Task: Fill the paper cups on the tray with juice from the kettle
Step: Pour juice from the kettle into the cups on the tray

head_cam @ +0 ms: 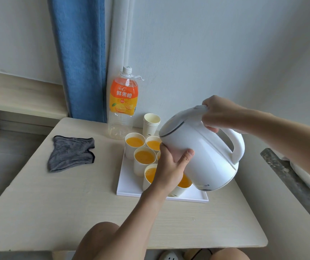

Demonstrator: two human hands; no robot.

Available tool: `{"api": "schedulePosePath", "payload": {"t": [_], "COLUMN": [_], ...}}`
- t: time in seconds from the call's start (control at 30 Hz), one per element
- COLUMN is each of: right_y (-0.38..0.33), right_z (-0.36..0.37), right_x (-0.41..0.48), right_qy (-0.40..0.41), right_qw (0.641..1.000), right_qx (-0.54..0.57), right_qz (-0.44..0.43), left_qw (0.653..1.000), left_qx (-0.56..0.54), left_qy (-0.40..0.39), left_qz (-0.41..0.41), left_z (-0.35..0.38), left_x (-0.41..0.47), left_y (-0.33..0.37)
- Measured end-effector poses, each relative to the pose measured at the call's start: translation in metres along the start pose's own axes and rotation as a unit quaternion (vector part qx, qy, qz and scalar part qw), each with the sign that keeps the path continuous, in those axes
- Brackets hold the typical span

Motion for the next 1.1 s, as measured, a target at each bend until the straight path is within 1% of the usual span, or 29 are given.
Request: {"api": "schedulePosePath", "payload": {"t": [0.1, 0.23, 0.3, 0.63, 1.1], "right_y": [0.002, 0.005, 0.004, -0.006, -0.001], "right_z": [-0.001, 0.0, 0.002, 0.003, 0.001], "right_x": [0.003, 0.007, 0.008, 0.014, 0.012], "right_qy": [-0.003, -0.018, -0.026, -0.025, -0.021], "right_qw": [1.0, 0.998, 0.996, 0.992, 0.993], "right_qx": [-0.025, -0.062, -0.079, -0.121, -0.111], "right_qz": [0.009, 0.021, 0.022, 0.016, 0.019], "left_qw": [1.0, 0.995, 0.993, 0.99, 0.989], "left_qx": [-0.028, -0.089, -0.101, -0.124, -0.141], "left_qy": [-0.003, -0.027, -0.03, -0.024, -0.029], "left_qz": [-0.01, -0.043, -0.043, -0.057, -0.045], "left_z": [0.013, 0.036, 0.042, 0.048, 0.05], "left_x": [0.0, -0.001, 0.0, 0.0, 0.002], "left_y": [-0.005, -0.014, -0.017, -0.022, -0.02]}}
Point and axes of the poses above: each hand's wrist, its own x-axis towards the middle knuckle, its own z-axis out of the palm, y = z × x, the point moved 10 cm from there along x, towards the middle knuckle, and after that the axes turned 15 degrees about -y, right-handed, at the moved point
